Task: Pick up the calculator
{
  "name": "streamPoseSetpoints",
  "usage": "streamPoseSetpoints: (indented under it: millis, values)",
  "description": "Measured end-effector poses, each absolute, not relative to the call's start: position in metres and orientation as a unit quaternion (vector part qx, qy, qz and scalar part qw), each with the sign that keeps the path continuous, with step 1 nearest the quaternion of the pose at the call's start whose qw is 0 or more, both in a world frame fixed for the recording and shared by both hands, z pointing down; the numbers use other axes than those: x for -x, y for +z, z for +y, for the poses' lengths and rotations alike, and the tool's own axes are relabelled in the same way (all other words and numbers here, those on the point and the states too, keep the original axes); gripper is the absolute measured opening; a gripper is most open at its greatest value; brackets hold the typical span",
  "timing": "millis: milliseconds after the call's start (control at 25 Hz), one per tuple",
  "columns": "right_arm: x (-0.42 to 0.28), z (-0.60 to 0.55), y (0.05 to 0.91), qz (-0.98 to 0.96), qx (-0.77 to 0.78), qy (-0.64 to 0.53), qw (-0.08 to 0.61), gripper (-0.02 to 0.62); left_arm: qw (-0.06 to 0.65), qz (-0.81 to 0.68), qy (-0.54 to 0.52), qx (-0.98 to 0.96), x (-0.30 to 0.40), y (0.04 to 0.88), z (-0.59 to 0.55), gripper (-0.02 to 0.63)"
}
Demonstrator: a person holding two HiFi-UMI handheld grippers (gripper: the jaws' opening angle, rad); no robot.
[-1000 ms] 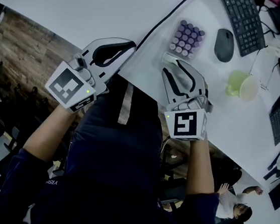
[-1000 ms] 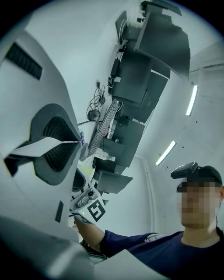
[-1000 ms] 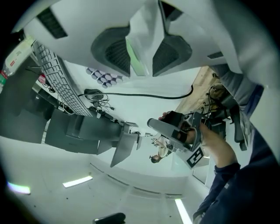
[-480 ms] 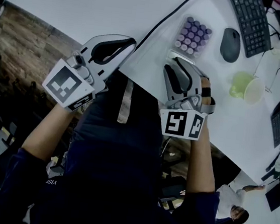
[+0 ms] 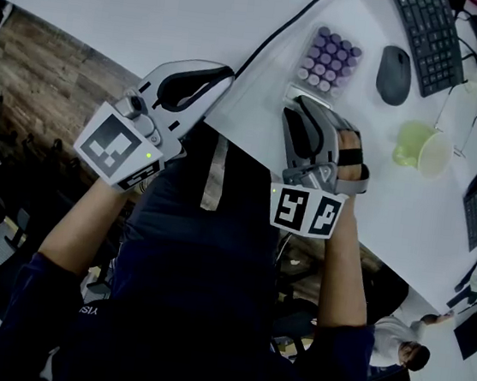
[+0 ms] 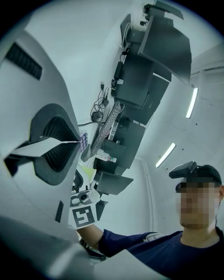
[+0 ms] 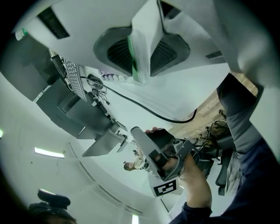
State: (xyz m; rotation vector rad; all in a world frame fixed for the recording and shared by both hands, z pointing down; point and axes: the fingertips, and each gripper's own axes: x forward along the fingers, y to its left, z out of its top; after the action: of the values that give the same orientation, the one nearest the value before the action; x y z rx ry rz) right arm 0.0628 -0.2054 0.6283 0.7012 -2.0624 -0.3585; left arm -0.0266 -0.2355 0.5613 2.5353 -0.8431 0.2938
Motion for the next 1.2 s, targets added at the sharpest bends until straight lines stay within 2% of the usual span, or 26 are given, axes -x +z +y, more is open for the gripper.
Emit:
streamPoseSetpoints:
  millis: [600, 1200]
  values:
    - [-0.06, -0.207, 0.627, -0.815, -0.285, -0.198, 0.465, 0.095, 0.218, -0.306, 0.111, -0.92, 0.029, 0.554, -0.244, 0.034]
    - [-0.063, -0.23, 0.587, -0.813, -0.313, -0.205, 0.446, 0.078, 0.199, -0.306, 0.104, -0.925, 0.032, 0.531, -0.263, 0.034]
